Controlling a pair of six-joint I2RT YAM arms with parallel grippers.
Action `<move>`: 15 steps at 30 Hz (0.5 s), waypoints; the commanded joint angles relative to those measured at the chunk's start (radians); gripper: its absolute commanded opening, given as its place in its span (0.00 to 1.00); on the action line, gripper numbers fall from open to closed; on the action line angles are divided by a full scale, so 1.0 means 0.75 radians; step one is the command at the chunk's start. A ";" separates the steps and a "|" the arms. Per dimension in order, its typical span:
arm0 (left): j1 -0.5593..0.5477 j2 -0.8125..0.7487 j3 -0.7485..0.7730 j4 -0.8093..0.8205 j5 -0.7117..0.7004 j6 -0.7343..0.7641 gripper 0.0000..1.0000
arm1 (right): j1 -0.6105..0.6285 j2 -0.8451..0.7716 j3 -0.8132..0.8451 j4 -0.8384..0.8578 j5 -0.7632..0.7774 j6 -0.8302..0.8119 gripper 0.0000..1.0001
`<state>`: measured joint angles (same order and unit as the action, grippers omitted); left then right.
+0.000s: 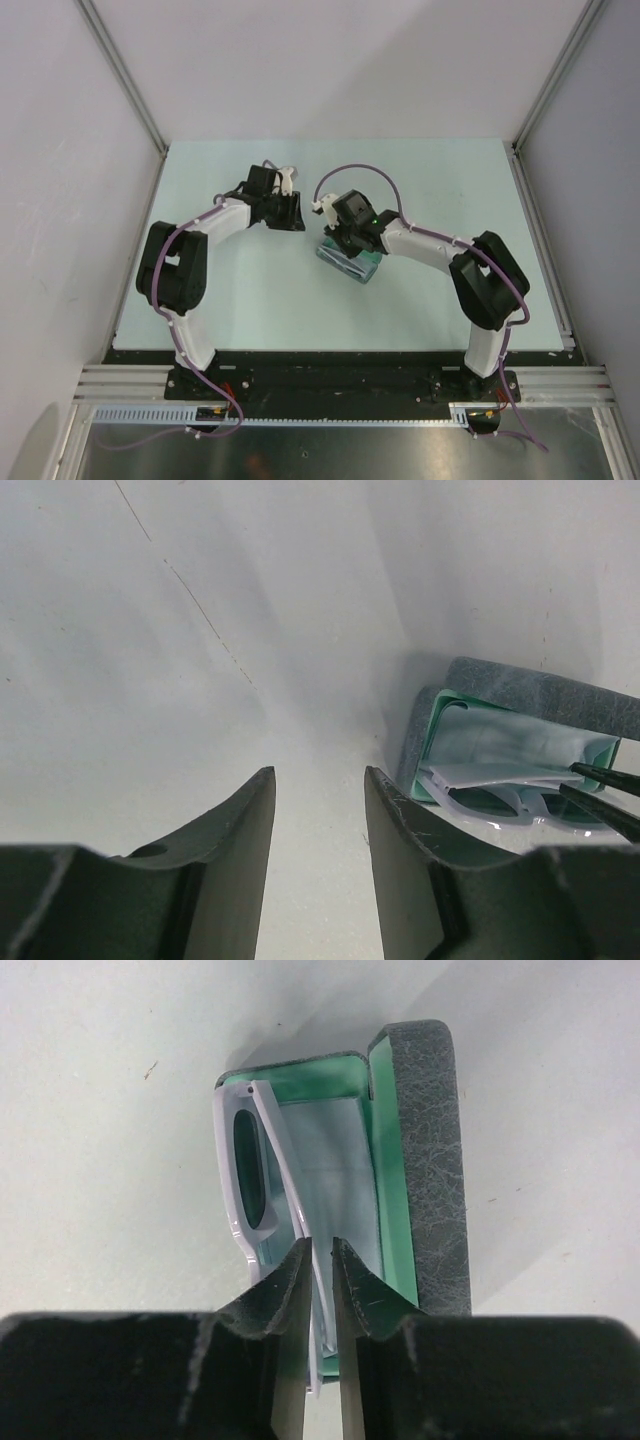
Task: Organize the sunglasses
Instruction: Place the sunglasses in the sunglasses case.
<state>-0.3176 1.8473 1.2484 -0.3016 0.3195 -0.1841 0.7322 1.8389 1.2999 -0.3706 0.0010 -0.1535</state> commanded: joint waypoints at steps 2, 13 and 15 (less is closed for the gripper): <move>0.004 -0.019 0.000 0.034 0.024 -0.012 0.46 | 0.034 -0.081 0.042 0.026 0.013 -0.014 0.22; 0.025 -0.019 -0.002 0.032 -0.070 -0.047 0.46 | 0.102 -0.071 0.042 0.001 -0.058 -0.055 0.26; 0.033 -0.021 0.000 0.032 -0.076 -0.057 0.46 | 0.104 -0.055 0.042 -0.007 -0.054 -0.057 0.22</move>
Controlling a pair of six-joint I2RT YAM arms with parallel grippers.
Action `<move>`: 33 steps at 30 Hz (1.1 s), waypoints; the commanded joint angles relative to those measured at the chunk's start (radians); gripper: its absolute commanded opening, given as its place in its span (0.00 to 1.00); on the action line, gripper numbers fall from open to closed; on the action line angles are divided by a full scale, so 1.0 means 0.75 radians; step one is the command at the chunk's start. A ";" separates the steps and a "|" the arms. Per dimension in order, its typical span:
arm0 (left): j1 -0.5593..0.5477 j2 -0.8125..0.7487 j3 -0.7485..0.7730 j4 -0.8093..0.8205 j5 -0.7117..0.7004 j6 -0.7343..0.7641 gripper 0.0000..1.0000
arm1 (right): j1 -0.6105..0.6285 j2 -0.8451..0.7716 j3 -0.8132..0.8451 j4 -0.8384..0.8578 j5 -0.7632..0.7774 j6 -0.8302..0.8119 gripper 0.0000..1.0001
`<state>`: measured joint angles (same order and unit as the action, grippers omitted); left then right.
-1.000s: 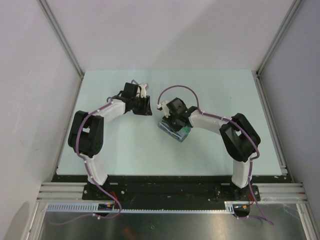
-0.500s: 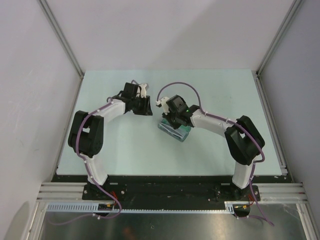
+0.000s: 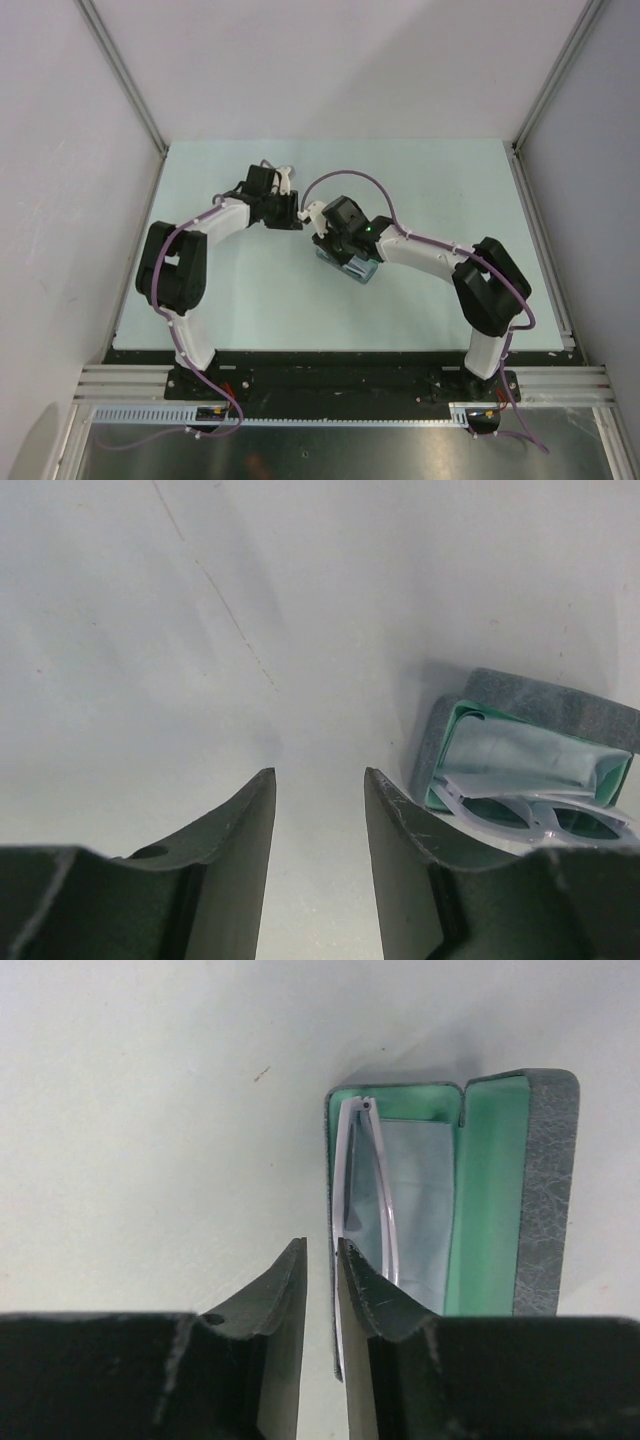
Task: Organize the sunglasses
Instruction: Place the sunglasses in the sunglasses case, then adjust the sunglasses in the sunglasses case.
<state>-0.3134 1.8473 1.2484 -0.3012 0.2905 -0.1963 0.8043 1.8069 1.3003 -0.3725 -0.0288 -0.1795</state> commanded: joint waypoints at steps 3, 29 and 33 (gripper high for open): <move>0.039 -0.019 0.000 0.031 -0.031 -0.045 0.46 | 0.009 0.019 0.042 -0.011 -0.003 -0.022 0.22; 0.050 0.006 0.011 0.035 -0.011 -0.051 0.45 | -0.099 0.096 0.042 -0.004 -0.005 -0.041 0.19; 0.050 0.008 0.013 0.033 -0.009 -0.049 0.45 | -0.099 0.102 0.042 0.008 -0.013 -0.041 0.19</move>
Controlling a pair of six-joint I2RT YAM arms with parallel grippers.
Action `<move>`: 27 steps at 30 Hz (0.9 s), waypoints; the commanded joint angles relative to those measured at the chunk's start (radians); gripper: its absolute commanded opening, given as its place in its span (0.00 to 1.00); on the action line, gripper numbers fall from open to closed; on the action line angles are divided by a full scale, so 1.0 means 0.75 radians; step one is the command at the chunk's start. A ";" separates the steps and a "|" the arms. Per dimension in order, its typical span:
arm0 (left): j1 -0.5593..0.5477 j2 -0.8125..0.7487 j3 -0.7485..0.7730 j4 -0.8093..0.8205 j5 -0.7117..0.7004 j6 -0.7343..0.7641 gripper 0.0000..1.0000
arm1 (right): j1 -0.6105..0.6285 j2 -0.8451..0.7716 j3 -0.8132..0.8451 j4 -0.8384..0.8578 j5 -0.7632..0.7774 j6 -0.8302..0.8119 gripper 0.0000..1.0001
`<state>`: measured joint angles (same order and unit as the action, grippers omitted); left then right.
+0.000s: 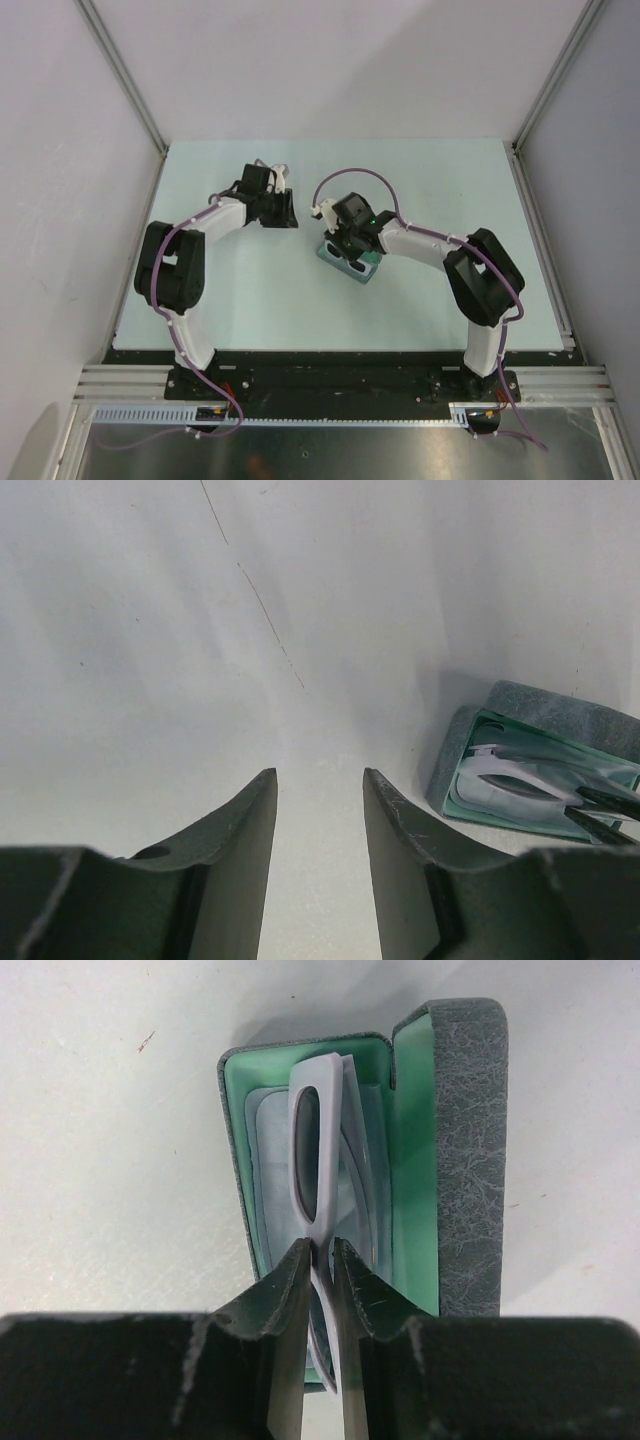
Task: Organize the sunglasses
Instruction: Adjust the sunglasses in the sunglasses case.
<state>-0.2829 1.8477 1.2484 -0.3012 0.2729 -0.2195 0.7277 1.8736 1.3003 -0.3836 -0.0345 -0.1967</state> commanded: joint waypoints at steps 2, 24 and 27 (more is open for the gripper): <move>0.009 0.007 0.011 0.033 0.016 -0.018 0.45 | 0.003 0.013 0.042 0.031 -0.001 -0.016 0.20; 0.007 0.005 0.006 0.033 0.029 -0.016 0.44 | -0.172 -0.081 0.083 -0.031 -0.512 0.027 0.00; 0.007 0.005 0.004 0.035 0.029 -0.014 0.44 | -0.175 -0.064 0.105 -0.055 -0.535 0.017 0.00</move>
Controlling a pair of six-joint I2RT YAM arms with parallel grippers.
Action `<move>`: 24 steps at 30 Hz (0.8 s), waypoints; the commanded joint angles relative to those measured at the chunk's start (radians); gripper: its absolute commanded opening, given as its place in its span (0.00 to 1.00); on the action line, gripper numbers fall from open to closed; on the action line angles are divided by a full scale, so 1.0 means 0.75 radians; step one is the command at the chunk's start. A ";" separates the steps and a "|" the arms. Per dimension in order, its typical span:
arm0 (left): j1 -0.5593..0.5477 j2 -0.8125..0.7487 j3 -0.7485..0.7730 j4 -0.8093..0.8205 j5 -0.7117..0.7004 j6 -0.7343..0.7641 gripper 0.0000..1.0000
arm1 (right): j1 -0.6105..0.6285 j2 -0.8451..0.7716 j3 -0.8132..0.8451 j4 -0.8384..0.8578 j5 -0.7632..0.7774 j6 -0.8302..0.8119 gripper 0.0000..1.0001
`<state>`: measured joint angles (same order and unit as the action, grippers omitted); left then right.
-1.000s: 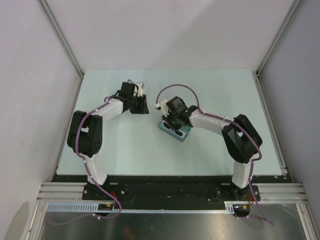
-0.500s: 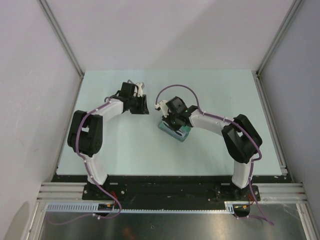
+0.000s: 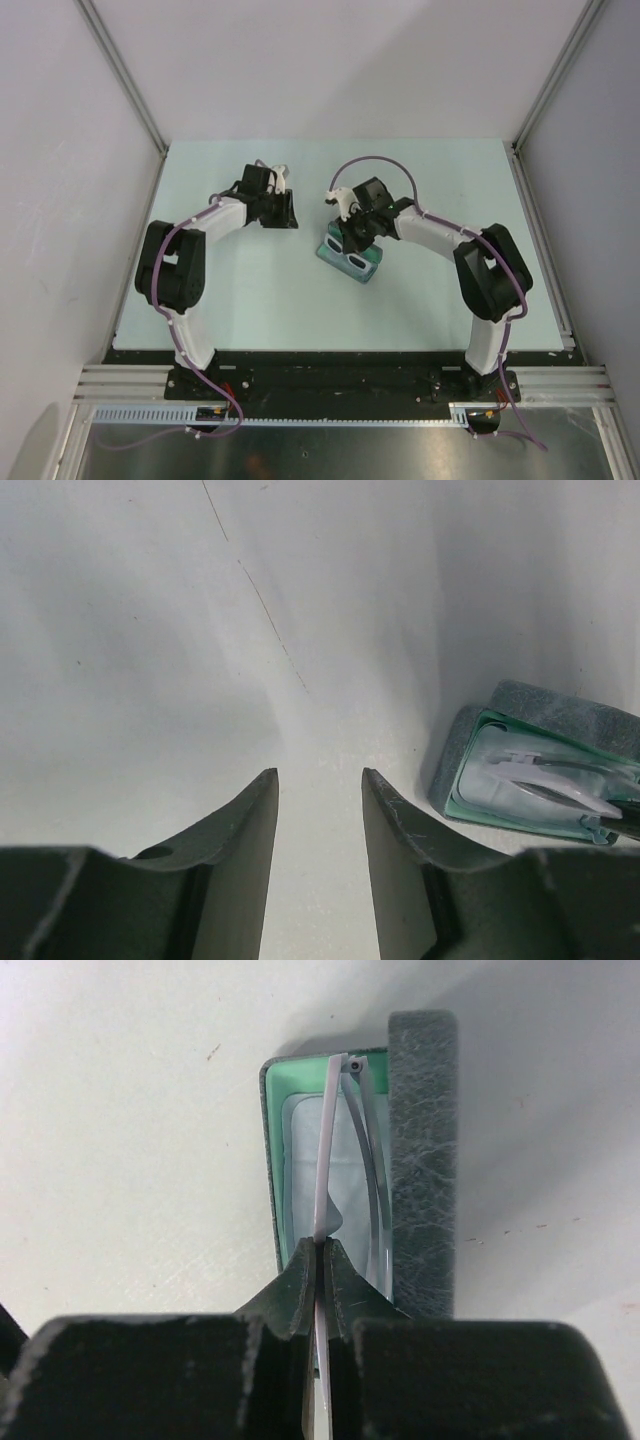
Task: Organize the sunglasses
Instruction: Adjust the sunglasses in the sunglasses case.
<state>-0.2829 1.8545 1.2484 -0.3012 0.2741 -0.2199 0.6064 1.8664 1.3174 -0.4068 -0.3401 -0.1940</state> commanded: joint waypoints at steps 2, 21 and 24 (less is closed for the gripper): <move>0.007 -0.004 0.006 0.033 0.025 -0.012 0.44 | -0.007 -0.042 0.105 -0.051 -0.142 0.007 0.00; 0.007 0.000 0.007 0.033 0.029 -0.007 0.44 | 0.046 0.027 0.111 -0.126 -0.005 -0.028 0.00; 0.007 0.004 0.011 0.033 0.029 -0.005 0.44 | 0.044 0.029 0.111 -0.122 0.006 -0.028 0.00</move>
<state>-0.2829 1.8545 1.2484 -0.3012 0.2760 -0.2199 0.6422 1.8778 1.3640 -0.4904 -0.3588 -0.2035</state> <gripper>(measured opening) 0.439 0.021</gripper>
